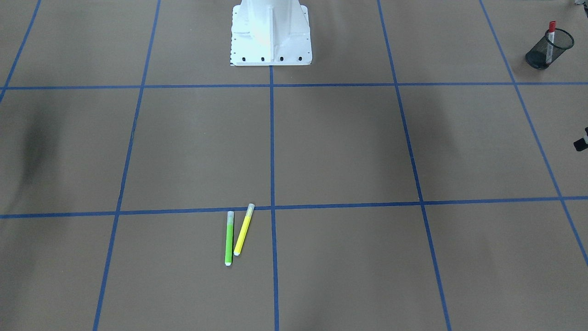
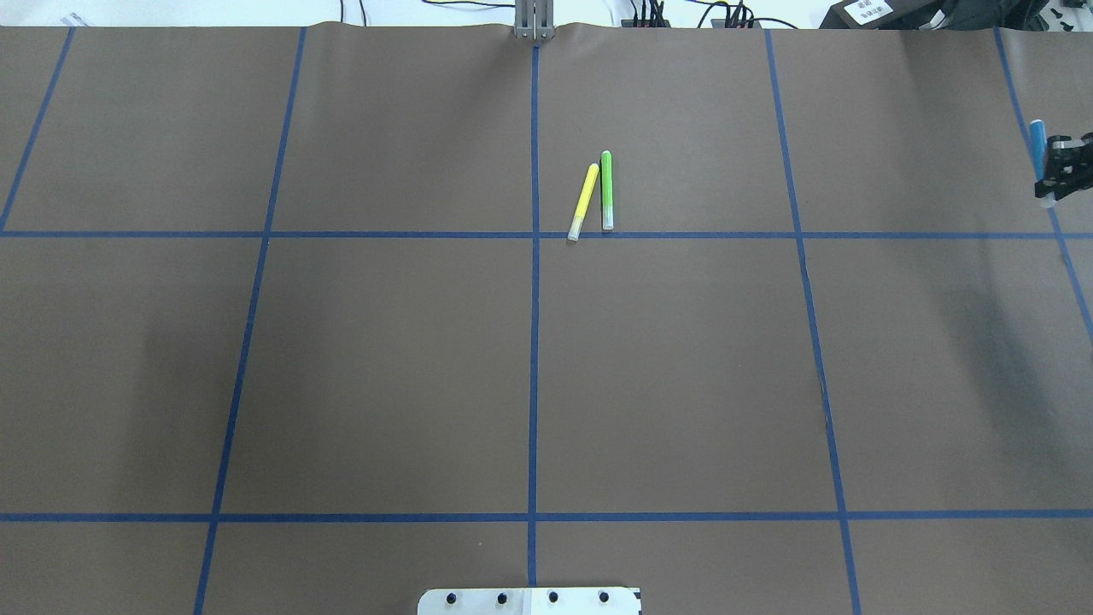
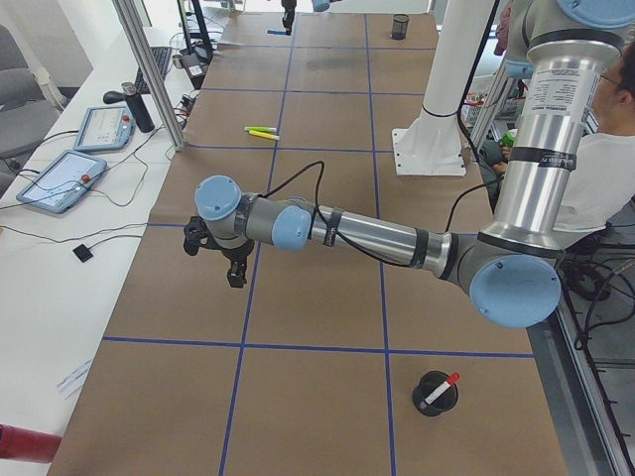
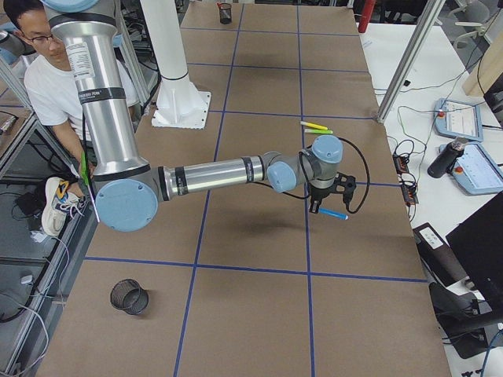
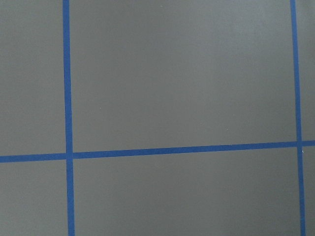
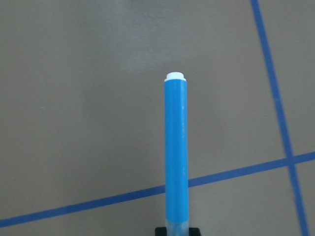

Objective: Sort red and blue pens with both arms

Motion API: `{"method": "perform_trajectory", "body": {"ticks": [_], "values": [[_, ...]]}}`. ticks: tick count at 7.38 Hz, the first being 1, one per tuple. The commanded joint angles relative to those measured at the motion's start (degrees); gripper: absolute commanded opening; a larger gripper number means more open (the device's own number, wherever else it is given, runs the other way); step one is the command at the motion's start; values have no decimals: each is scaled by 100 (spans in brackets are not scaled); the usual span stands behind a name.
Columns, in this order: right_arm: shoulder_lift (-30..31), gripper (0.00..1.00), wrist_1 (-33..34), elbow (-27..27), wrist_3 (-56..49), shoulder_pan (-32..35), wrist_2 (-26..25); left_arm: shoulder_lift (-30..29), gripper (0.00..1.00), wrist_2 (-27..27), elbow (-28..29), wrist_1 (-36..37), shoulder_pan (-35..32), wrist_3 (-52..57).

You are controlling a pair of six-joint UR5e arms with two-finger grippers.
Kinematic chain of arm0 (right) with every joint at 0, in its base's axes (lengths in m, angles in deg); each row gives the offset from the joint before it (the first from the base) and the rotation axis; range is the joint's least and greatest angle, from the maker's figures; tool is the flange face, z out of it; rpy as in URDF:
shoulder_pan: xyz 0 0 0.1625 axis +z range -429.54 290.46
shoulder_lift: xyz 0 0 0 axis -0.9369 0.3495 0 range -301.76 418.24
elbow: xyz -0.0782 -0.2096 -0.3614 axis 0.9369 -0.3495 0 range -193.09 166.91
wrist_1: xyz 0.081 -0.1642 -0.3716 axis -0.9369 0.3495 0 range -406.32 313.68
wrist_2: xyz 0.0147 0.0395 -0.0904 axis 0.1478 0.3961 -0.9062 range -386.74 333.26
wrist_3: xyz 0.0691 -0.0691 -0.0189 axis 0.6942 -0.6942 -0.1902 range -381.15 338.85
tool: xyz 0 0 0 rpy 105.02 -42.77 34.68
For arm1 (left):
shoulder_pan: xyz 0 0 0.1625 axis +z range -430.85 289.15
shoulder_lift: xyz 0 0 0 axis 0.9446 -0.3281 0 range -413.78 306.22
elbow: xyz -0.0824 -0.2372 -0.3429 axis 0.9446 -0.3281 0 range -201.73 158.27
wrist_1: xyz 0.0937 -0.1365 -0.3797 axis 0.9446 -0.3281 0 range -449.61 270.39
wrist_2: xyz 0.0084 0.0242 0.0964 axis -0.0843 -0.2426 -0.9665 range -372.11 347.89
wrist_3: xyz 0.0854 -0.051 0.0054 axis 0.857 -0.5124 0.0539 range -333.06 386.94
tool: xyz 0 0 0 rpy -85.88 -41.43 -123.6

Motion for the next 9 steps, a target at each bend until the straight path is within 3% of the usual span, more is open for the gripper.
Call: {"method": "perform_trajectory", "body": {"ticks": [1, 3, 5, 6, 9], "values": [[522, 0, 620, 47, -1840, 644, -219, 1, 100, -2, 1, -223, 135, -141], [595, 0, 2066, 99, -3407, 1085, -263, 10, 100, -11, 45, -329, 249, -132], [987, 0, 3858, 947, -4570, 1315, -848, 10, 100, -20, 45, -426, 312, -141], [1304, 0, 4459, 1283, -4853, 1316, -1035, 10, 100, -20, 37, -435, 364, -141], [1771, 0, 5928, 1269, -6005, 1316, -1055, 19, 100, -46, -25, -751, 364, -185]]}}
